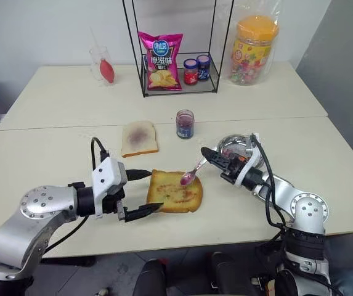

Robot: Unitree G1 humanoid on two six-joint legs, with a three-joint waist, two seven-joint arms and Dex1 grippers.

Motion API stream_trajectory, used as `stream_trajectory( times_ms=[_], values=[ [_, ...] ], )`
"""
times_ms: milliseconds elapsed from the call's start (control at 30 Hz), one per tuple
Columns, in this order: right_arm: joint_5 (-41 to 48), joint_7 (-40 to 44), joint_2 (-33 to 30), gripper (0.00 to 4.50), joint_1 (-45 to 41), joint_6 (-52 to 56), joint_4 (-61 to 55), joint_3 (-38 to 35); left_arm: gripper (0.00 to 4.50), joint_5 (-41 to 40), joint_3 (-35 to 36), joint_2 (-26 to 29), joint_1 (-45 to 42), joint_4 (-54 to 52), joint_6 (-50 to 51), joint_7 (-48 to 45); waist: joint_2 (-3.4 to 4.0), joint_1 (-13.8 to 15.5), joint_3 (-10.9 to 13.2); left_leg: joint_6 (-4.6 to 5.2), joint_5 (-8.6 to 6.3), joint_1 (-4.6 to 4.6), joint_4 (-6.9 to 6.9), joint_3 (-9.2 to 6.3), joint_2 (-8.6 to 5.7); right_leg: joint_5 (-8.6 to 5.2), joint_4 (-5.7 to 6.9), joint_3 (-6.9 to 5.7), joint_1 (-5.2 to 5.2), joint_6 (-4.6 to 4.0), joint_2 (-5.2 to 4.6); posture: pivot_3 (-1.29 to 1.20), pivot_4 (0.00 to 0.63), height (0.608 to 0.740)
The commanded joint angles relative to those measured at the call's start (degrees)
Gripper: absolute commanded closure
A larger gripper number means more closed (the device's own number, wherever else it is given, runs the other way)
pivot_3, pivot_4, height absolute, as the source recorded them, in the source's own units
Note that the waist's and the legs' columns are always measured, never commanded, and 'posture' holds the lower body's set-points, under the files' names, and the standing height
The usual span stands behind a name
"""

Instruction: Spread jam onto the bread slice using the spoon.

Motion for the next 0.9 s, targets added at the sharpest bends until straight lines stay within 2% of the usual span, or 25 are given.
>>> stream_trajectory(
  times_ms=[33,200,333,467,900],
  values=[
    [2.07,0.63,-3.24,4.49,-2.00,-5.00,-1.86,-5.01,0.00,0.93,-4.13,-0.66,-6.36,-1.49,1.15,1.81,0.00,0.25,0.00,0.00,0.00,0.00,0.01,-0.01,0.00,0.00,-0.01,0.00,0.01,0.00,0.00,0.00,0.150,0.740],
    [2.36,-0.37,-8.30,4.49,-3.21,-9.48,1.23,-11.19,0.00,5.15,-11.41,-4.08,-14.38,0.46,0.51,4.00,-0.02,0.81,-0.01,0.00,0.00,-0.02,0.09,0.09,-0.12,0.07,-0.05,0.21,0.03,0.12,0.00,0.00,0.150,0.740],
    [-0.42,1.24,-13.09,4.49,-4.74,-12.91,7.78,-14.79,0.00,7.32,-17.05,-12.59,-22.22,6.09,-0.57,6.26,-0.01,1.00,-0.01,0.00,0.00,0.01,0.09,0.29,-0.12,0.12,-0.04,0.55,0.01,0.21,0.13,0.00,0.150,0.740],
    [-6.13,4.32,-15.81,4.49,-7.06,-16.64,16.60,-14.20,0.00,13.10,-23.69,-17.52,-28.49,12.85,-3.44,5.72,-0.01,0.65,-0.01,0.00,0.00,0.04,0.17,0.48,-0.15,0.19,-0.06,1.03,0.01,0.33,0.30,0.00,0.150,0.740],
    [-18.63,12.26,-17.84,4.49,-12.15,-22.64,34.69,-12.94,0.00,21.27,-30.48,-26.96,-35.86,21.28,-8.73,6.05,-0.01,0.45,0.00,0.01,0.00,0.03,0.25,0.55,-0.12,0.22,-0.05,1.27,0.01,0.38,0.46,0.00,0.150,0.740]
  ],
)
